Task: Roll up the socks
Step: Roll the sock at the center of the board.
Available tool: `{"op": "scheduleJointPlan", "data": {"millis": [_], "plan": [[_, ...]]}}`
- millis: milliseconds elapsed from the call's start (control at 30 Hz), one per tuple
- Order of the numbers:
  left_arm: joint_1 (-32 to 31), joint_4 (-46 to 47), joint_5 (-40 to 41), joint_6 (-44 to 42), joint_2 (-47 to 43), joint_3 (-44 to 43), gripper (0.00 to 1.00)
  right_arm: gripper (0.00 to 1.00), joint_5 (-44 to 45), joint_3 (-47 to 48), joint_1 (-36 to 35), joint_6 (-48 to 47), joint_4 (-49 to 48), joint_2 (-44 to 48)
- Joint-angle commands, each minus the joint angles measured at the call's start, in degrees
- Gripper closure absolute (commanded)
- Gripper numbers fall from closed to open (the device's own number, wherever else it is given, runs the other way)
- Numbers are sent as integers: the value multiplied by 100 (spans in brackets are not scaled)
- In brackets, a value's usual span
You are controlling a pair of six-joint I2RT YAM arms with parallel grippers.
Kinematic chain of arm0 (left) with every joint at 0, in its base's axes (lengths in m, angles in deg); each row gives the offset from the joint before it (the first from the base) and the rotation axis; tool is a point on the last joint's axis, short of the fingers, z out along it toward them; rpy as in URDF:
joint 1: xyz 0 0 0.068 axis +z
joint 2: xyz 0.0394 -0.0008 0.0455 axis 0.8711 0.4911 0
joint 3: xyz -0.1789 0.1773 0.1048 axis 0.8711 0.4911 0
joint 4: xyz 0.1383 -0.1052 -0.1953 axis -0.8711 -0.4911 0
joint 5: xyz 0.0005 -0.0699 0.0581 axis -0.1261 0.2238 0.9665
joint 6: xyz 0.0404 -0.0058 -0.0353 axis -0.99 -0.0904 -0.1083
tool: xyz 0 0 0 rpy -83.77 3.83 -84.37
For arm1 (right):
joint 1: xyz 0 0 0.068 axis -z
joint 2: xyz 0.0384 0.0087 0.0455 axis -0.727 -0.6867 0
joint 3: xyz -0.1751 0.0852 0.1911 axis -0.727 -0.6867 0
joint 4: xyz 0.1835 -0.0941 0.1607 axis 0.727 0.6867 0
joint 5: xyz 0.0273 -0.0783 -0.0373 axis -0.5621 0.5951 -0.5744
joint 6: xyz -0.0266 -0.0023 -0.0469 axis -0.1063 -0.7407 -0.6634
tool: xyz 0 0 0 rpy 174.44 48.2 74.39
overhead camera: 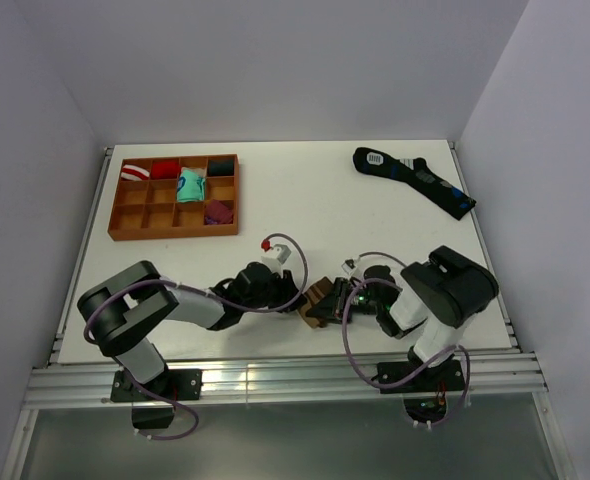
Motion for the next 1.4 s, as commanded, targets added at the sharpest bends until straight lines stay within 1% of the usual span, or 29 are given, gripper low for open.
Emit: {"op": "scheduleJointPlan", "data": {"millis": [0, 33, 100, 133, 167, 233, 300, 333, 367, 433, 467, 500, 533, 633, 667, 700, 767, 800, 833, 900, 933, 967, 1067, 1233, 1367], "plan": [[-1, -1455, 440, -168, 18, -324, 89, 79, 842, 98, 10, -1001, 2289, 527], [-1, -1840, 440, -212, 18, -404, 90, 76, 932, 177, 1, -1090, 2511, 685], [-1, -2246, 721, -230, 18, -614, 92, 72, 1134, 265, -8, -1344, 2985, 1186], [-10, -2440, 800, -221, 44, -685, 92, 67, 1317, 335, -8, -1415, 3388, 1353], [-10, -2790, 888, -230, 79, -816, 93, 64, 1397, 371, -8, -1538, 3566, 1694], [-10, -3056, 932, -195, 106, -905, 93, 57, 1695, 476, -8, -1679, 4118, 2021], [-1, -3329, 897, -168, 150, -1010, 94, 52, 1907, 520, -25, -1837, 4410, 2548], [-10, -3373, 819, -168, 159, -1020, 94, 52, 2004, 547, -25, -1899, 4673, 2741], [-1, -3434, 705, -159, 168, -1029, 94, 52, 2187, 530, -34, -1969, 4754, 3169], [-10, -3496, 608, -151, 159, -1046, 94, 50, 2329, 433, -60, -2039, 4859, 3611], [-1, -3522, 555, -151, 141, -1055, 94, 50, 2669, 450, -113, -2127, 4990, 4040], [-1, -3575, 520, -159, 133, -1055, 94, 50, 2768, 442, -174, -2171, 5122, 4253], [-1, -3636, 519, -185, 124, -1064, 94, 50, 2943, 398, -227, -2198, 5150, 4664], [-18, -4013, 528, -212, 106, -1143, 94, 50, 3339, 467, -578, -2408, 5316, 5342], [-18, -4058, 537, -221, 63, -1143, 94, 50, 3610, 494, -701, -2531, 5334, 5449], [-18, -4120, 537, -230, 45, -1160, 94, 50, 3744, 546, -998, -2575, 5343, 5520], [-18, -4296, 519, -247, -43, -1204, 94, 50, 3964, 678, -1316, -2733, 5300, 5486], [-18, -4357, 519, -239, -61, -1231, 94, 50, 4182, 731, -1483, -2778, 5282, 5416], [-18, -4523, 519, -273, -78, -1266, 94, 50, 4463, 836, -1850, -2813, 5282, 5337], [-18, -4674, 424, -300, -113, -1362, 94, 50, 4728, 898, -2229, -2945, 5238, 5073], [-10, -4761, 405, -343, -122, -1398, 94, 50, 5095, 951, -2579, -2962, 5229, 4924], [-10, -4884, 370, -361, -157, -1441, 94, 50, 5255, 969, -2748, -2997, 5212, 4862], [-1, -5025, 213, -405, -271, -1451, 94, 48, 5686, 951, -3223, -3103, 5062, 4686], [61, -5201, 63, -493, -272, -1468, 94, 48, 6179, 1161, -3593, -3208, 5097, 4221], [96, -5280, -96, -528, -368, -1451, 94, 47, 6723, 1311, -4041, -3323, 5010, 3781]]}}
